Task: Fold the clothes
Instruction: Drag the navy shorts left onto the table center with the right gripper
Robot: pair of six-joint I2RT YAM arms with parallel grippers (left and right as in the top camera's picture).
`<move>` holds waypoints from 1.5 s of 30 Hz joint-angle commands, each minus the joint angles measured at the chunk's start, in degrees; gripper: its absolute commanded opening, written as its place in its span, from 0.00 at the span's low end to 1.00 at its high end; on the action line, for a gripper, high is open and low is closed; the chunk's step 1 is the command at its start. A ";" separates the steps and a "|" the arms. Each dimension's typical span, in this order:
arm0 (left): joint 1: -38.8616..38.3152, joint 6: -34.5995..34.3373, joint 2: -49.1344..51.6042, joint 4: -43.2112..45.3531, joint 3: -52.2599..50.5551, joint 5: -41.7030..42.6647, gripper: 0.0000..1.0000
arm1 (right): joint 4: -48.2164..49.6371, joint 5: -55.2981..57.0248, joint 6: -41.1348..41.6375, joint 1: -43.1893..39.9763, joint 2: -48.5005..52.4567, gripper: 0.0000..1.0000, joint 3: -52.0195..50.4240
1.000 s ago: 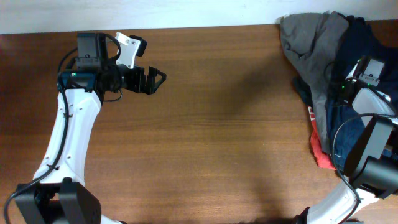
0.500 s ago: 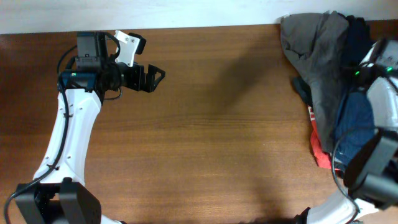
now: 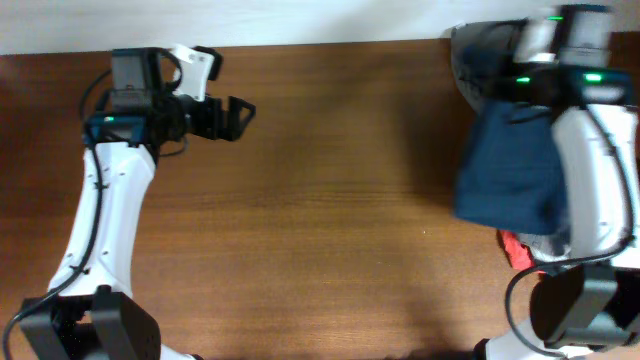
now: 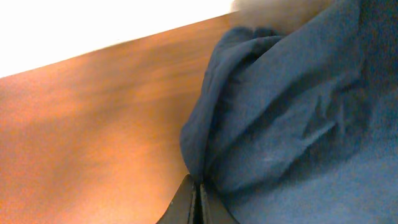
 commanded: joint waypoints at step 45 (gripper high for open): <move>-29.27 6.78 0.44 -8.96 1.49 -12.52 0.98 | -20.52 3.48 5.70 4.96 -1.29 0.81 -1.18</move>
